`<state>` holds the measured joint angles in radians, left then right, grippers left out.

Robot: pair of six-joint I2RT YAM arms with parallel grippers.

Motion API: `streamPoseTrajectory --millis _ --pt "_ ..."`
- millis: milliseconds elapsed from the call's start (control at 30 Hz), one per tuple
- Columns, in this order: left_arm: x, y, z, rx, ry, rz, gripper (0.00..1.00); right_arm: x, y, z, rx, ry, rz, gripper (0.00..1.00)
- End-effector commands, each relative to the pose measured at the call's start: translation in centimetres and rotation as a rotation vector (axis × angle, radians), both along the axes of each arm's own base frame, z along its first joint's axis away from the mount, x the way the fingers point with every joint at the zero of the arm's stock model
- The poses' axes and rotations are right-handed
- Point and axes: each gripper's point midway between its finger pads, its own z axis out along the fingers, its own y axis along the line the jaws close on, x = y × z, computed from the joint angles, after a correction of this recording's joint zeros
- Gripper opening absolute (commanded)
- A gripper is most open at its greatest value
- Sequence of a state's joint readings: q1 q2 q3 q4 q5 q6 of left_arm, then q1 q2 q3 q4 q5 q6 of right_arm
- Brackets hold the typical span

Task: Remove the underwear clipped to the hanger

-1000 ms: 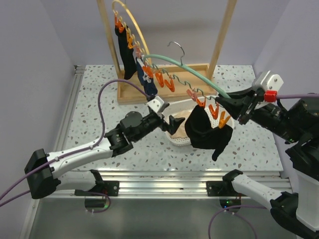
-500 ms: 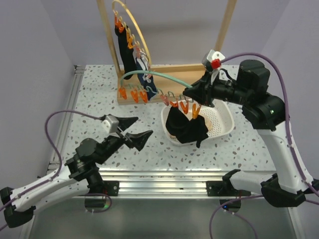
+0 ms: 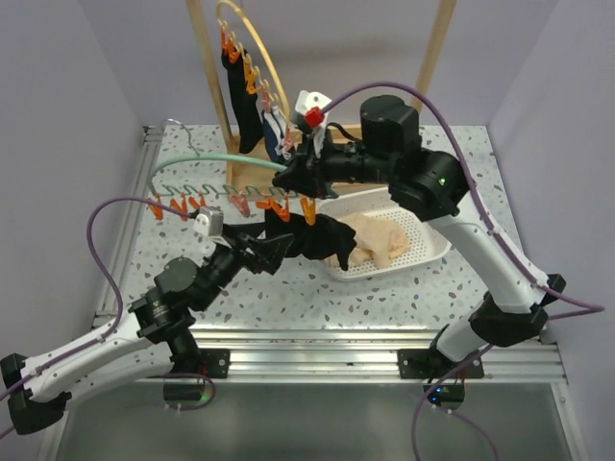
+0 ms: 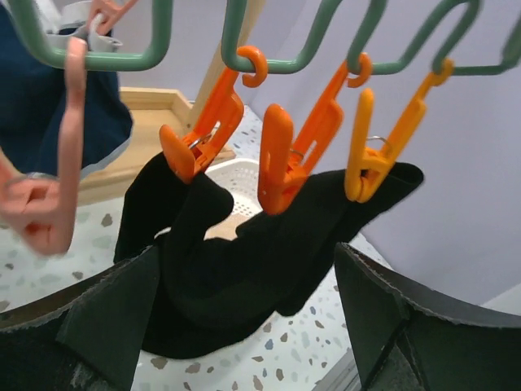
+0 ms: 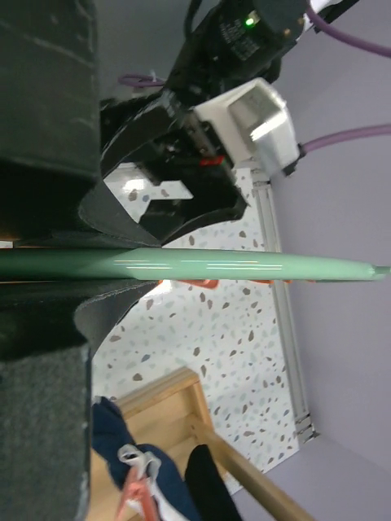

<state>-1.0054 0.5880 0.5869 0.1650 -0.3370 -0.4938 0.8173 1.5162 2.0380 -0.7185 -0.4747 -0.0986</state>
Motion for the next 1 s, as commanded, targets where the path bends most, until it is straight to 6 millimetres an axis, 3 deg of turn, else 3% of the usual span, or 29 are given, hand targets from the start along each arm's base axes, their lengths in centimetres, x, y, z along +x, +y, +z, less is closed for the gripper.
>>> streamPoseTrajectory --millis 0,67,100,133,200,267,500,600,967 --pt "1.7 2.3 2.0 -0.113 0.063 0.158 0.9 0.2 2.0 4.2 0.068 -0.153 -0.042 0.0" --pt "2.1 3.2 1.8 -0.134 0.093 0.208 0.89 -0.2 2.9 5.4 0.08 -0.186 -0.046 0.0" --pt "2.1 3.6 1.6 -0.138 0.119 0.229 0.89 0.2 3.9 4.6 0.059 -0.185 -0.045 0.0" --pt "2.5 4.6 1.5 -0.149 0.137 0.28 0.89 -0.1 4.1 5.9 0.082 -0.207 -0.045 0.0" --pt "2.7 6.0 0.9 -0.146 0.182 0.351 0.89 0.2 5.5 5.5 0.072 -0.205 -0.044 0.0" --pt "2.5 7.2 1.2 -0.158 0.193 0.387 0.89 -0.1 5.7 6.8 0.099 -0.222 -0.04 0.0" --pt "2.1 10.7 1.2 -0.075 0.17 0.493 0.91 1.3 7.4 5.5 0.072 -0.21 -0.057 0.0" --pt "2.2 11.3 1.3 -0.01 0.157 0.518 0.93 1.3 7.5 4.9 0.053 -0.206 -0.054 0.0" --pt "2.8 9.7 4.0 0.08 0.071 0.477 0.87 0.9 6.9 3.9 0.022 -0.194 -0.042 0.0"
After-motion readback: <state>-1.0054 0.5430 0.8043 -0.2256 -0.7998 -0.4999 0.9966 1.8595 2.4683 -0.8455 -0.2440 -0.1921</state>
